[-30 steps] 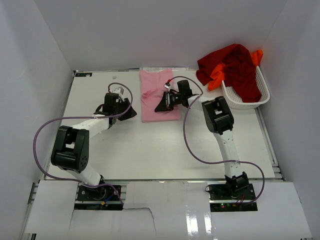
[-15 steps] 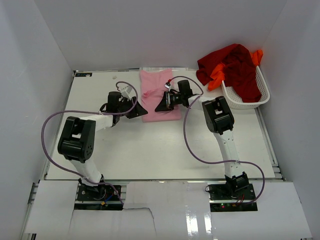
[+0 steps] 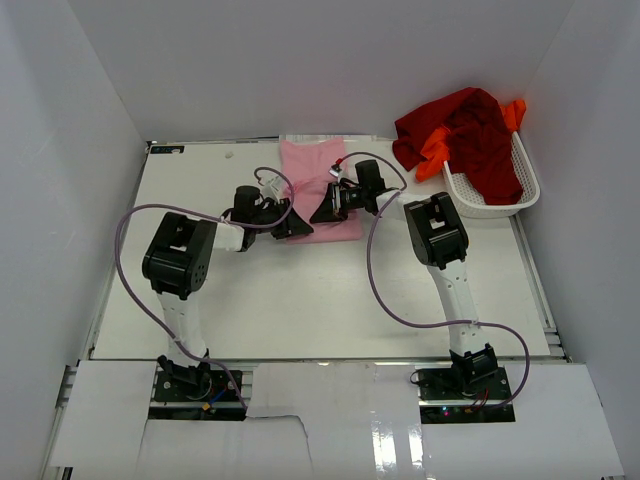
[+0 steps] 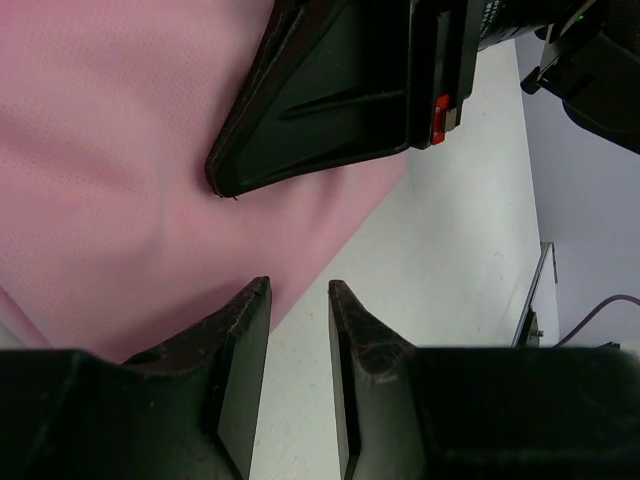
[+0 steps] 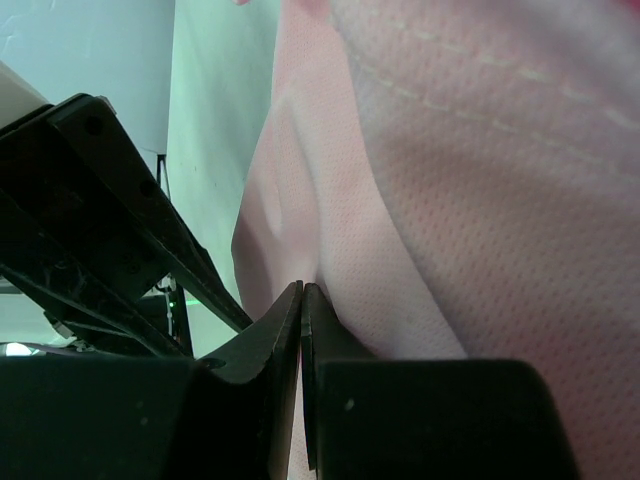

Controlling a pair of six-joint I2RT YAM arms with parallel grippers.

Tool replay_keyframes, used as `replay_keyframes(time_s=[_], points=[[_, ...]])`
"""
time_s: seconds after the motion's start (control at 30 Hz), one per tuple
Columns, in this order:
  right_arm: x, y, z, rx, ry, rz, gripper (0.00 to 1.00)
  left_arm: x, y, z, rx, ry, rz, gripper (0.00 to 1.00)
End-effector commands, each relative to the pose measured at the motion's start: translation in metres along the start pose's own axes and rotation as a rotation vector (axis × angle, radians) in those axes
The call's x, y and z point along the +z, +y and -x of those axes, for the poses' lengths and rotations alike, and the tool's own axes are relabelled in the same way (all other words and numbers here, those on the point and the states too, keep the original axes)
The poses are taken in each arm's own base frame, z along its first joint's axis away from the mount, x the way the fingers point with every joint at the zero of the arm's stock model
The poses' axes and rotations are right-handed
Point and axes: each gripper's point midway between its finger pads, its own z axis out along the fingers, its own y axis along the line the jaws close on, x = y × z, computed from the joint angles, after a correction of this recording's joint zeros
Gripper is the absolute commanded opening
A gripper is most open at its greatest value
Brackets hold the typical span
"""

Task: Fold and stack the t-shirts
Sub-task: Fold the folded rectangular tshirt in 1/3 of the way

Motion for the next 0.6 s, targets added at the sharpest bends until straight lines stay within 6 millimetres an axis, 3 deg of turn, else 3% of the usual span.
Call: replay_keyframes(time_s=[0.0, 0.27, 0.47, 0.57], points=[[0.0, -0.02, -0.01, 0.026, 0.009, -0.046, 0.08, 0.004, -0.012, 0.014, 0.045, -0.023, -0.055, 0.4], [-0.002, -0.023, -0.016, 0.031, 0.007, -0.056, 0.08, 0.017, 0.016, 0.005, 0.035, -0.013, -0.003, 0.4], [-0.009, -0.022, -0.029, 0.019, 0.007, -0.081, 0.08, 0.011, 0.02, -0.008, 0.011, 0.006, 0.021, 0.39], [-0.01, -0.022, -0.035, 0.02, 0.011, -0.086, 0.08, 0.004, 0.013, -0.014, 0.024, 0.011, 0.017, 0.38]])
